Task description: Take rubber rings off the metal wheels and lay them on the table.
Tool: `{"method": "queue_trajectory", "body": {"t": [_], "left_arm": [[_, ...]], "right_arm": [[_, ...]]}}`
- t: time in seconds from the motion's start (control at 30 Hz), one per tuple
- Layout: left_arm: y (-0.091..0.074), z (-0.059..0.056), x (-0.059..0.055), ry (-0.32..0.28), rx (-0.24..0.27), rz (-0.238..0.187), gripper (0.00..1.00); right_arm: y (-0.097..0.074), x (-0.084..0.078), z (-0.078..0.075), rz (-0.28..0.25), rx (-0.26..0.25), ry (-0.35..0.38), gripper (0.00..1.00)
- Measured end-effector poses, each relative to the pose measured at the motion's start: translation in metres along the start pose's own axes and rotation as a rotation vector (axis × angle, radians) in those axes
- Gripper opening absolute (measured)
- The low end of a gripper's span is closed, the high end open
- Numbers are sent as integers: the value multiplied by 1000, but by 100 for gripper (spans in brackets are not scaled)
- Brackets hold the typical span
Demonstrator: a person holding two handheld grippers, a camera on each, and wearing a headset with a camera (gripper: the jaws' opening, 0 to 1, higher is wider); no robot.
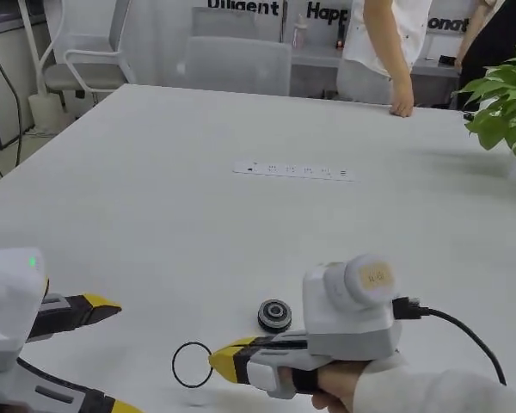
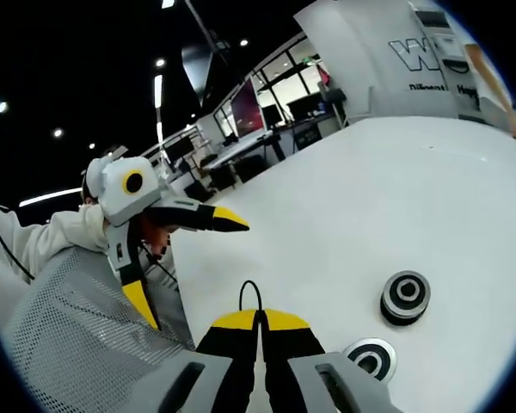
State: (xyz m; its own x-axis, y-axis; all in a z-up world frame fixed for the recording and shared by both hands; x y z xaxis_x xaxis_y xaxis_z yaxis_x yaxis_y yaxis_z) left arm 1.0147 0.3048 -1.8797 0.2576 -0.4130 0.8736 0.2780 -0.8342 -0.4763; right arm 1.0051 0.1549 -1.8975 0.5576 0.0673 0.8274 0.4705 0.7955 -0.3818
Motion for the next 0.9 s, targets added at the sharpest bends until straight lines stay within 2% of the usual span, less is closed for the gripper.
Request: {"method": "queue_trajectory", "body": {"t": [0.2, 0.43, 0.9], "left_arm": [[0, 0, 0, 2, -1, 5, 95], [0, 0, -1, 3, 1, 9, 95], [0, 1, -1, -3, 1, 9, 95]], "right_arm": [[3, -8, -4, 44, -21, -18, 0], [7, -11, -6, 61, -35, -60, 0], [7, -17, -11, 98, -41, -60, 0]]}}
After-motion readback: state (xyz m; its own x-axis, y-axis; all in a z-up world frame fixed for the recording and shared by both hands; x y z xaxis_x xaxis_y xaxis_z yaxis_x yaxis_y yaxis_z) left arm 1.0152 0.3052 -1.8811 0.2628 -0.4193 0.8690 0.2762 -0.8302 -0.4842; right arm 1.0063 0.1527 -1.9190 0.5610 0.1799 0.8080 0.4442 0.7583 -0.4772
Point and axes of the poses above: the centre of the closed fingertips' face, and the gripper's own axes: y roughly forward along the fingers, z roughly to its left, x roughly out of its top, the point moved 6 cm from there along -y, roughly backward along the fingers, and after that the axes turned 6 degrees about -z, right-handed, at the moved point
